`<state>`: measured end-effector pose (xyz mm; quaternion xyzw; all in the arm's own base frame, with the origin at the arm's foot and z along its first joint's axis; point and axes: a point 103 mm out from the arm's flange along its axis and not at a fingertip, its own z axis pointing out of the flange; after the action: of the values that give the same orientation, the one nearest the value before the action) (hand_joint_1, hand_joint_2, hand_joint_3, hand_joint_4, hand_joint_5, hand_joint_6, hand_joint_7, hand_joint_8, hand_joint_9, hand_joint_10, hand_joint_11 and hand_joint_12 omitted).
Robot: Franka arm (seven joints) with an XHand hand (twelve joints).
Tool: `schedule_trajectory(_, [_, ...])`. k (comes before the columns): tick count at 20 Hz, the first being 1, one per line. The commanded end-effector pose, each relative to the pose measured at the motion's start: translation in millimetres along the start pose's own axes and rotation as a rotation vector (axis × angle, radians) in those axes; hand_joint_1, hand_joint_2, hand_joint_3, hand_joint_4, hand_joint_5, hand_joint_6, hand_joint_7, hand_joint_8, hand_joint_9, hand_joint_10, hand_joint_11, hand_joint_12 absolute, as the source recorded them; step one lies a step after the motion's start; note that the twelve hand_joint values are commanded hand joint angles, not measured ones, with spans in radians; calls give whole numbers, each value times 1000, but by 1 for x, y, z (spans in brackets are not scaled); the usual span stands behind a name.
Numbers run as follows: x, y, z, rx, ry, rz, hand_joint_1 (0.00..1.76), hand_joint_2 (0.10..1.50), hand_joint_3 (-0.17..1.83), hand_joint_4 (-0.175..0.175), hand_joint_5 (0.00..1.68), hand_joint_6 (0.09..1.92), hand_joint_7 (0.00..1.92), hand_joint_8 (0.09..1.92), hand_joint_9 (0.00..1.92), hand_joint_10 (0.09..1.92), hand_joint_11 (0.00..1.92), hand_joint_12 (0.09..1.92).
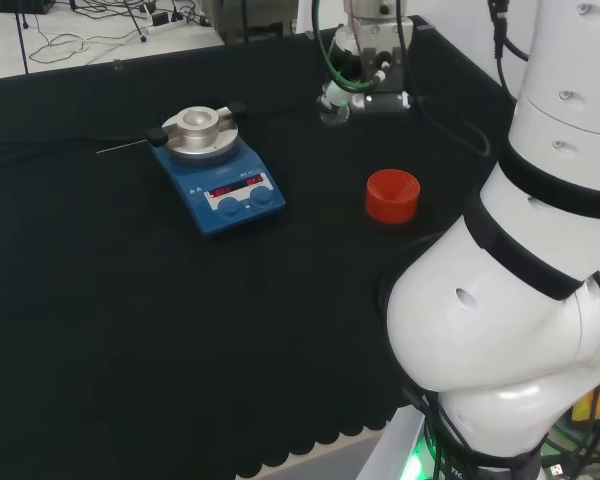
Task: Place the round-bottom flask on the heater.
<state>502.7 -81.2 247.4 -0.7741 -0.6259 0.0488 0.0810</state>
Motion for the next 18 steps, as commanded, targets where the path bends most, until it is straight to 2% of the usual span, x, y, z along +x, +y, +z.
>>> schedule_trajectory(1, [48, 32, -10, 20, -13, -71, 1084, 695, 781, 116, 1077, 1069, 401, 632, 616, 565, 375, 1326])
schedule_trajectory(4, [59, 43, -13, 4, -15, -94, 1084, 694, 783, 117, 1078, 1069, 404, 633, 619, 566, 376, 1326])
schedule_trajectory(10, [86, 69, -15, 24, -21, -141, 1084, 690, 789, 118, 1080, 1069, 419, 638, 634, 569, 397, 1326])
schedule_trajectory(18, [128, 85, -10, 38, -24, -192, 1086, 686, 794, 115, 1082, 1067, 426, 639, 640, 569, 410, 1321])
